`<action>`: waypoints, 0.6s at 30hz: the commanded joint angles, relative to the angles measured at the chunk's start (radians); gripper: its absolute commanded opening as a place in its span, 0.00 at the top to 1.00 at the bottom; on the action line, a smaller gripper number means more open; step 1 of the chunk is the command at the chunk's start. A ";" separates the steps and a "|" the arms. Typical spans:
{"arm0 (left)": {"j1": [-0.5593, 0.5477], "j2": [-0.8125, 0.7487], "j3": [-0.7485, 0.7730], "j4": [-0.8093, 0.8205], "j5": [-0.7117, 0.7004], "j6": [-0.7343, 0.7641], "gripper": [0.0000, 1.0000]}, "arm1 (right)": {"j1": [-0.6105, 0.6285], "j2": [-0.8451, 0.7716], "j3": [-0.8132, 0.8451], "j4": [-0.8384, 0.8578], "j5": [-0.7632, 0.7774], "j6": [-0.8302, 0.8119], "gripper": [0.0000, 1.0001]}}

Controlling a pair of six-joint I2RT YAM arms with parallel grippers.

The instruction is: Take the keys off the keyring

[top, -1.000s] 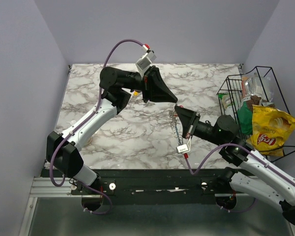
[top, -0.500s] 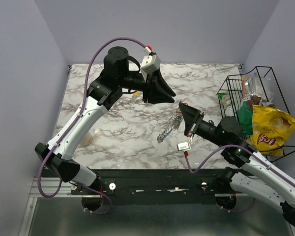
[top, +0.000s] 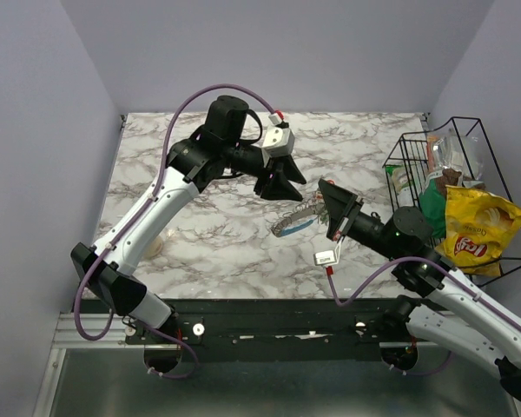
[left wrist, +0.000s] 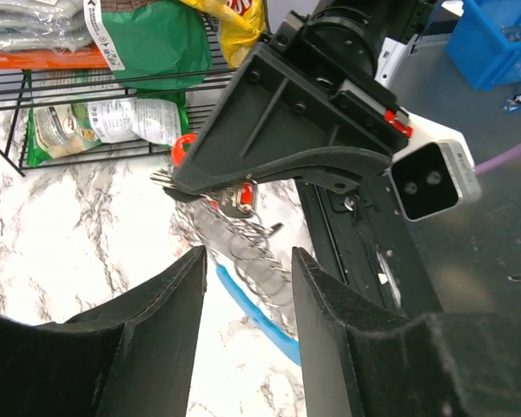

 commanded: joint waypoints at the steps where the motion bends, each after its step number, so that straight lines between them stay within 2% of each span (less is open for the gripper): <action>1: -0.003 0.059 0.077 -0.029 0.021 0.051 0.47 | 0.005 -0.019 0.041 0.049 -0.008 -0.489 0.99; 13: -0.058 0.177 0.175 -0.138 0.095 0.129 0.46 | 0.005 -0.026 0.057 0.041 -0.019 -0.479 0.99; 18: -0.065 0.208 0.235 -0.216 0.149 0.181 0.52 | 0.005 -0.032 0.064 0.034 -0.008 -0.462 0.99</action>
